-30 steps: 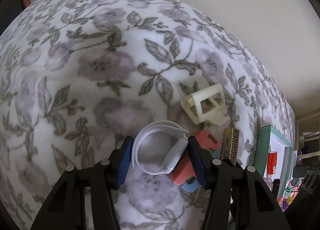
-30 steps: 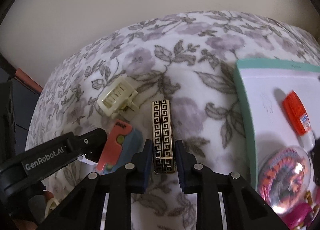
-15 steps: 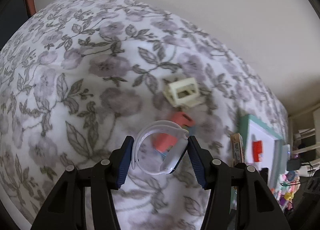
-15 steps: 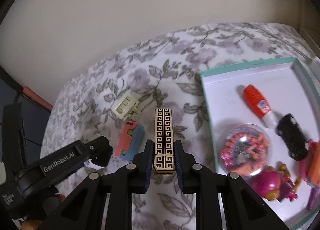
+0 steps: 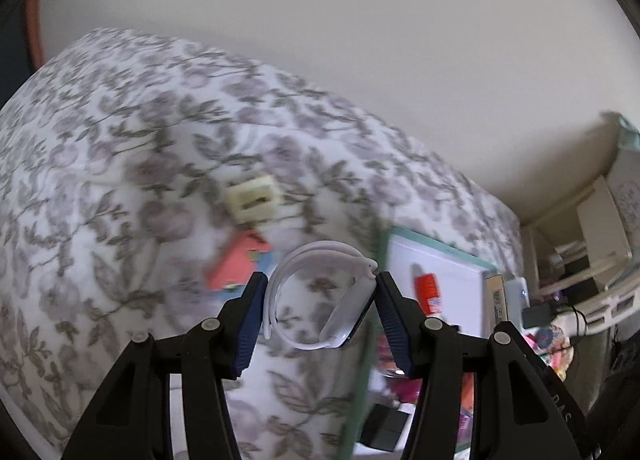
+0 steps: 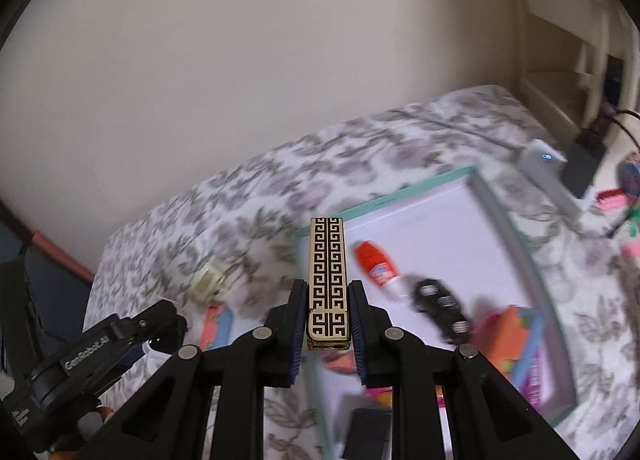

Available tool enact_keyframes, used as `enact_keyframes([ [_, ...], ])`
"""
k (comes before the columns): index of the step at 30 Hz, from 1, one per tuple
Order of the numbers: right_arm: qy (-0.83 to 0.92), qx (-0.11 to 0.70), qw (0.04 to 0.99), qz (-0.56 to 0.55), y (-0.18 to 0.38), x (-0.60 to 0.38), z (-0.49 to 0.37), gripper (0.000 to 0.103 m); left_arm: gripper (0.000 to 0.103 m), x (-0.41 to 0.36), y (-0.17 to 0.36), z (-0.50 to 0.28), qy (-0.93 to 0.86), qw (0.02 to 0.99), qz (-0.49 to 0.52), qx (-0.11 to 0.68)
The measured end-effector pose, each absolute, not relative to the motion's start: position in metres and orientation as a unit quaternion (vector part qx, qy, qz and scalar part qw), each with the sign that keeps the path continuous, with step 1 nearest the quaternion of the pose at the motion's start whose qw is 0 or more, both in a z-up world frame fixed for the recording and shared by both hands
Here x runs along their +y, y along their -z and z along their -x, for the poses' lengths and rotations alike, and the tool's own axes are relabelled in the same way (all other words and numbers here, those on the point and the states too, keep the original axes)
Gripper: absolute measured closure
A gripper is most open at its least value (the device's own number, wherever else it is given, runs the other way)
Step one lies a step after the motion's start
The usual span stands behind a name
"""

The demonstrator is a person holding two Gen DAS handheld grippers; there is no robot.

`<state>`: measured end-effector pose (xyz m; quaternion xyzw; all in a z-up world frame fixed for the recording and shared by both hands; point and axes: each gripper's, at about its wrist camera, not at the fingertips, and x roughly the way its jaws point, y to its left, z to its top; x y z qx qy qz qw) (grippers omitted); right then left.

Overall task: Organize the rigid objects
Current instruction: 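Carry the white watch and gold bar over the tray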

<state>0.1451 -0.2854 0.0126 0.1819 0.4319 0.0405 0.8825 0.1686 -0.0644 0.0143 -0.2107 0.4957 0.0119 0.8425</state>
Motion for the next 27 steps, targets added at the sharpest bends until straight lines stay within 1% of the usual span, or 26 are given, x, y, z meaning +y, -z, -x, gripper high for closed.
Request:
enact_keyframes([
  [7,0.016,0.431,0.883,-0.184,-0.011,-0.332,-0.149,0.081,0.047,-0.121,-0.008,-0.182,0.051,0.841,0.177,0.508],
  [16,0.068,0.428,0.885,-0.170,-0.008,-0.374,-0.157,0.081,0.046,-0.161,0.013,-0.190,0.093,0.826,0.164,0.531],
  [27,0.090,0.484,0.854,-0.167,0.039,-0.379,-0.175,0.081,0.046,-0.197,0.046,-0.197,0.119,0.804,0.134,0.567],
])
